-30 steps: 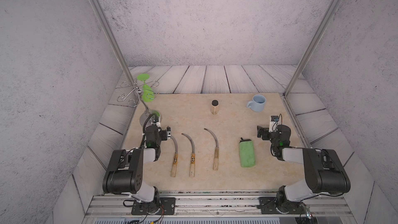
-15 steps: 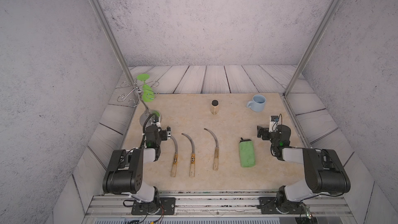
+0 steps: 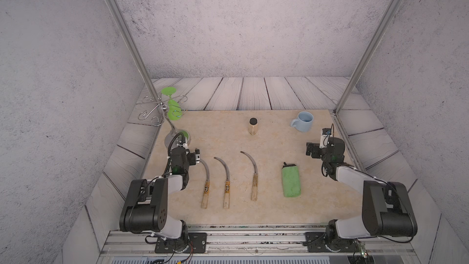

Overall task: Wipe small sickles with rags
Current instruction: Pick up the rag from the center of the board.

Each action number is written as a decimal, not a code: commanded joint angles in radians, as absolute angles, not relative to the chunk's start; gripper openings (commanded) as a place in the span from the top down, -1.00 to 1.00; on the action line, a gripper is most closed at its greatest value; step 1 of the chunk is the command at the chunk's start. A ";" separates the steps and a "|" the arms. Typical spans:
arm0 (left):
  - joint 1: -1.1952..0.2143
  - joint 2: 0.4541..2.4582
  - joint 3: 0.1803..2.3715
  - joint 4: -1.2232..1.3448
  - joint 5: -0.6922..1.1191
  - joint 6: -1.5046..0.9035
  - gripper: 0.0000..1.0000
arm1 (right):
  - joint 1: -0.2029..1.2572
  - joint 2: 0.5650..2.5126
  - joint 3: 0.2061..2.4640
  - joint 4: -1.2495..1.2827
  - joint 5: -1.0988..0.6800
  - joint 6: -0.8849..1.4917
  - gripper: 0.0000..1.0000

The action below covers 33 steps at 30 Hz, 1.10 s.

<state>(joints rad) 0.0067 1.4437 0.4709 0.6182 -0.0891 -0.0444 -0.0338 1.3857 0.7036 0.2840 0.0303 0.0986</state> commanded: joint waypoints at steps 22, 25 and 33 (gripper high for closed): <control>-0.176 1.007 0.673 -0.278 -0.129 -0.594 -1.00 | -0.033 1.035 0.907 -0.850 -0.238 0.468 -0.97; -0.247 0.965 0.682 -0.322 -0.141 -0.565 -1.00 | -0.030 1.063 0.894 -0.887 -0.258 0.461 -0.98; -0.313 0.851 0.672 -0.377 -0.093 -0.561 -1.00 | -0.001 1.157 0.855 -0.909 -0.309 0.419 -0.89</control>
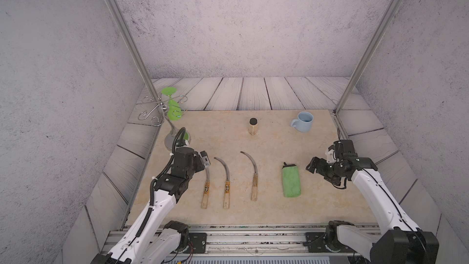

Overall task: Wipe small sickles with rags
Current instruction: Pick up the rag from the center of the board.

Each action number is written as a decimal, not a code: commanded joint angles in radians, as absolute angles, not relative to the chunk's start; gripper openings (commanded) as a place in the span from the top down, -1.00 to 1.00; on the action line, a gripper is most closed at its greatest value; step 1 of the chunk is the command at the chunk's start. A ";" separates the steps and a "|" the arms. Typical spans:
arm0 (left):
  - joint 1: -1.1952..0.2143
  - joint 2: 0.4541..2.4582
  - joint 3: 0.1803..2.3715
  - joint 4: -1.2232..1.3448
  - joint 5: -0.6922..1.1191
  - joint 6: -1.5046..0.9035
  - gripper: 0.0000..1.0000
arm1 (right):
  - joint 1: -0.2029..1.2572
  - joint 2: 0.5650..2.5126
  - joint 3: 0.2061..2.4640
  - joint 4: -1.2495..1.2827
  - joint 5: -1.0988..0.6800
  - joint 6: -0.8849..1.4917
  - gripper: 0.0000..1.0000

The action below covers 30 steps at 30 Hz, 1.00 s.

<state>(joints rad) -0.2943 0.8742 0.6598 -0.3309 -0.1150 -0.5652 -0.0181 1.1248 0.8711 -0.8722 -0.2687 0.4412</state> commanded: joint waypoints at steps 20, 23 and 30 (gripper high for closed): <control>-0.421 0.796 0.674 -0.423 -0.045 -0.524 -1.00 | 0.184 1.450 0.876 -0.804 -0.251 0.381 -0.79; -0.426 0.810 0.674 -0.430 -0.042 -0.529 -1.00 | 0.183 1.493 0.883 -0.791 -0.256 0.364 -0.76; -0.435 0.820 0.672 -0.444 -0.056 -0.546 -1.00 | 0.183 1.552 0.900 -0.754 -0.296 0.331 -0.71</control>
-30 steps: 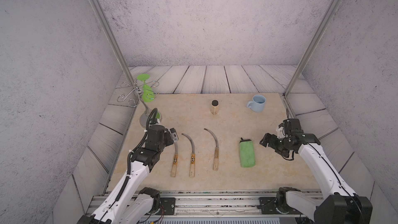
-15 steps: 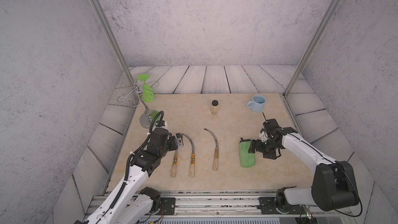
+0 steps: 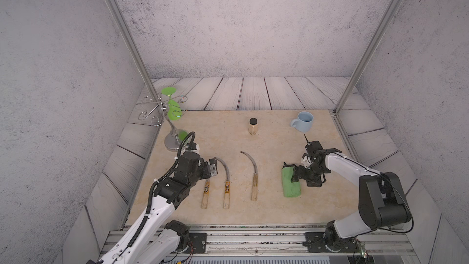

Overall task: Wipe small sickles with rags
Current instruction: Pick up the rag from the center of the board.

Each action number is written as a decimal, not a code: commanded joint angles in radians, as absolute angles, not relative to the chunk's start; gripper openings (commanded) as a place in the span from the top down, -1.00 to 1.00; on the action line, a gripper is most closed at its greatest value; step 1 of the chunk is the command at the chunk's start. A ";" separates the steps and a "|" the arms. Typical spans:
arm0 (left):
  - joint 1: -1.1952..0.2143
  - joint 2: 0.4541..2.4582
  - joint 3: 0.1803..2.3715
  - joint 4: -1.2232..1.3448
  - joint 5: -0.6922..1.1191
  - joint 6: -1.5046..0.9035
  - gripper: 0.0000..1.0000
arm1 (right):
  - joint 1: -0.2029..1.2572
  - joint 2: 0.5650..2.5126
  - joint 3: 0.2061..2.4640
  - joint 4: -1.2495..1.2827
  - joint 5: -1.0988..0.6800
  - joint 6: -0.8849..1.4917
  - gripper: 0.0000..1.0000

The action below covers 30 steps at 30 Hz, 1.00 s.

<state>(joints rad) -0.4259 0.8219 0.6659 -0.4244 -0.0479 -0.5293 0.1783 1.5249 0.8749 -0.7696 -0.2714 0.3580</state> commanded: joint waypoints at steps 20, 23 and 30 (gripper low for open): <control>-0.440 0.854 0.700 -0.474 -0.049 -0.581 -1.00 | 0.213 1.674 0.899 -0.702 -0.372 0.314 -0.32; -0.440 0.855 0.702 -0.488 -0.049 -0.586 -1.00 | 0.215 1.677 0.899 -0.695 -0.375 0.317 0.00; -0.447 0.866 0.690 -0.509 0.031 -0.600 -1.00 | 0.214 1.642 0.904 -0.693 -0.382 0.331 0.70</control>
<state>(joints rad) -0.4332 0.8604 0.6765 -0.4774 -0.0143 -0.5797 0.2092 1.6463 0.9096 -0.6926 -0.4004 0.3210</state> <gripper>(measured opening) 0.993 0.167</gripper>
